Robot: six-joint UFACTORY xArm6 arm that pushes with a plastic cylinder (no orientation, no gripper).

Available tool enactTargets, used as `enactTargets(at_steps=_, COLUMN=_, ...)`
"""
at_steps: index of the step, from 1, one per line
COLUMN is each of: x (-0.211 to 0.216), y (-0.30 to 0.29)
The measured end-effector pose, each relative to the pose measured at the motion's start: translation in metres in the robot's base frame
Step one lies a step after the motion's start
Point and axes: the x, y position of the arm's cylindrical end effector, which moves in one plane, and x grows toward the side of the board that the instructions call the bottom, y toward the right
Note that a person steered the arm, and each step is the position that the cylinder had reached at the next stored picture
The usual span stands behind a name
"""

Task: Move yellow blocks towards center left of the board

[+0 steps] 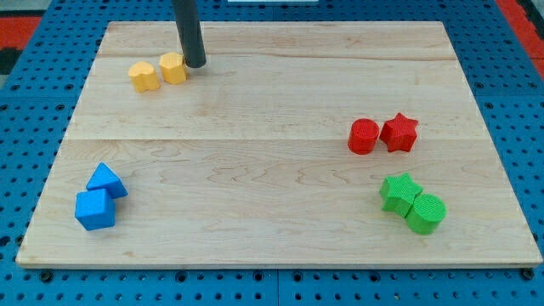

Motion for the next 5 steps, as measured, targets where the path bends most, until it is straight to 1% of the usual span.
enactTargets(at_steps=2, x=0.028, y=-0.046)
enactTargets(at_steps=3, x=0.038, y=-0.054)
enactTargets(at_steps=4, x=0.040, y=-0.048)
enactTargets(at_steps=5, x=0.040, y=-0.005)
